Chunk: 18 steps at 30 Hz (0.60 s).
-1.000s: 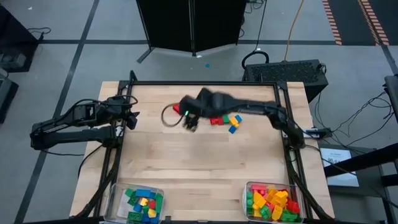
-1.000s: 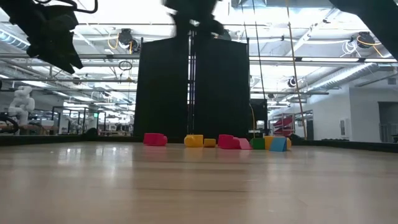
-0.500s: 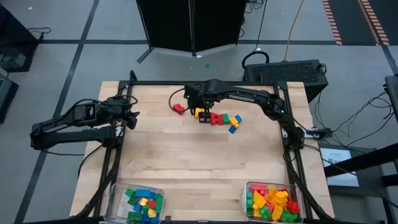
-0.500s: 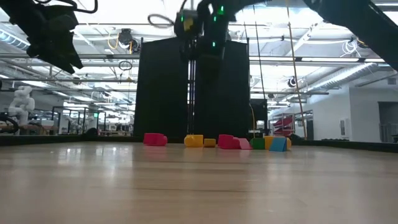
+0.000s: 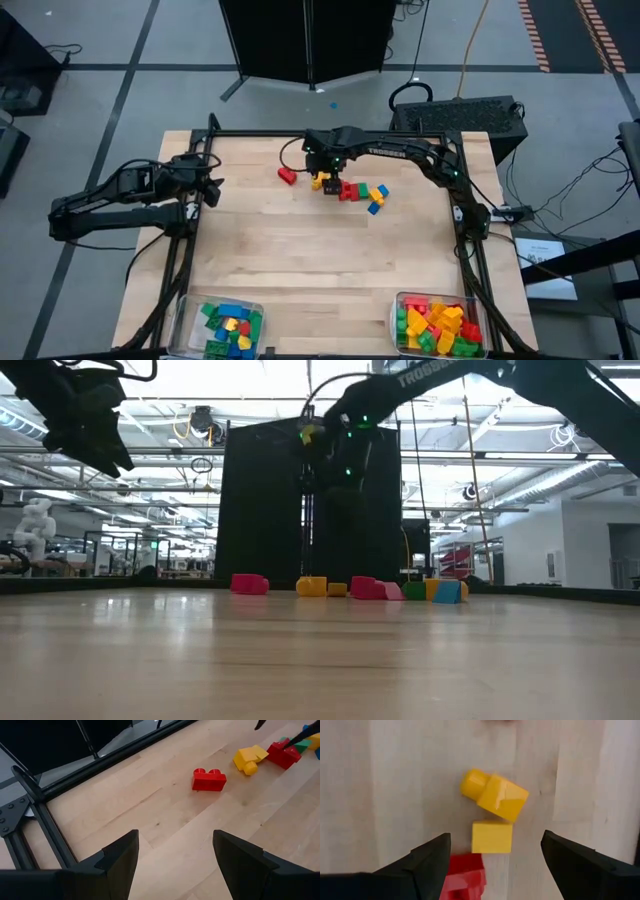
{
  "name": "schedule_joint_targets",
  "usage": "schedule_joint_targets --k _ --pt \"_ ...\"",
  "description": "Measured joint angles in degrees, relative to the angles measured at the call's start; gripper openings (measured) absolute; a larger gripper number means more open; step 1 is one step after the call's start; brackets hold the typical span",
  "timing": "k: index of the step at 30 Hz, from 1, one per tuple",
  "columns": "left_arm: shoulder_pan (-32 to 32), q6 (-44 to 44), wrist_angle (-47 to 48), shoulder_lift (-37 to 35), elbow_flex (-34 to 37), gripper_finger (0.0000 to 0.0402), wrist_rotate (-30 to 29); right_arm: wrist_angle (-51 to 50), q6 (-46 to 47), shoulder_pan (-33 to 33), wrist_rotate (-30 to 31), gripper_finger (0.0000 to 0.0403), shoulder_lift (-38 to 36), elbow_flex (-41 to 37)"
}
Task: Sort blocks by size
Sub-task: Put the yellow half cylindrical block into the left transparent bin
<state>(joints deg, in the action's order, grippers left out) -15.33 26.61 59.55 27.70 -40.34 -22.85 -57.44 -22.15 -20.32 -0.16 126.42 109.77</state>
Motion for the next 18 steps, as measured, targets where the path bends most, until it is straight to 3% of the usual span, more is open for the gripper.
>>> schedule_joint_targets --k 18 --pt "-0.02 0.07 -0.04 0.01 0.0 0.0255 -0.72 8.78 -1.07 -2.31 -2.27 0.0299 0.04 -8.47"
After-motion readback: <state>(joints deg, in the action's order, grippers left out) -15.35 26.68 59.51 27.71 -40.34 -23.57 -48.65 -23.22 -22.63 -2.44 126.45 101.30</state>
